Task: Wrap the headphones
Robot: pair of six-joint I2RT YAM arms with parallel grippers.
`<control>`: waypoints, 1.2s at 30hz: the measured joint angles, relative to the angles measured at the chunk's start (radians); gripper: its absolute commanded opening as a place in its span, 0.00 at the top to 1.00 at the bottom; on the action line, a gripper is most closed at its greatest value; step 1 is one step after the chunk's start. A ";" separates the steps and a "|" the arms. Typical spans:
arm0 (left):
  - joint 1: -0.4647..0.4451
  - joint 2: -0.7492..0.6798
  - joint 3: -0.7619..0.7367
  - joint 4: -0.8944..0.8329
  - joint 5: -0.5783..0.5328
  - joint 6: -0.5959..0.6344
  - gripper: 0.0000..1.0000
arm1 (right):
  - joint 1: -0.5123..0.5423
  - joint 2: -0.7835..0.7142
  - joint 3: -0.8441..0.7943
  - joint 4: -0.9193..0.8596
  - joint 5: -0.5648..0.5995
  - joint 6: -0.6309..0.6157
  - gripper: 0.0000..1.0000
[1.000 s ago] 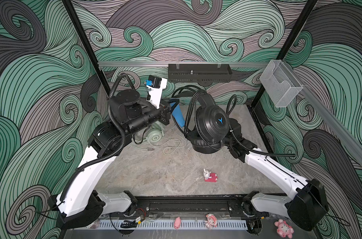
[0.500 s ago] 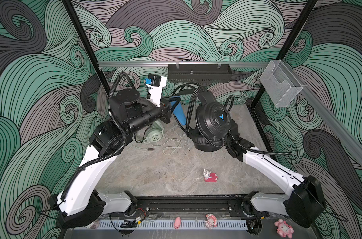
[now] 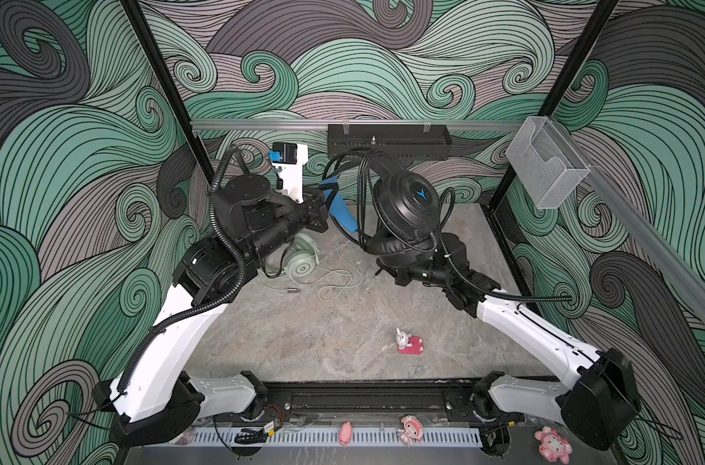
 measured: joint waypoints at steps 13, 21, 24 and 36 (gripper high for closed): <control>0.033 0.023 -0.033 -0.037 -0.278 -0.197 1.00 | 0.109 -0.106 0.001 -0.227 0.198 -0.144 1.00; 0.065 0.072 -0.072 -0.037 -0.280 -0.323 1.00 | 0.215 -0.106 0.012 -0.313 0.312 -0.209 1.00; 0.086 0.073 -0.101 -0.037 -0.281 -0.375 1.00 | 0.255 -0.088 0.037 -0.333 0.356 -0.235 1.00; 0.194 0.142 -0.201 -0.028 -0.289 -0.533 1.00 | 0.399 -0.023 0.113 -0.368 0.465 -0.323 1.00</control>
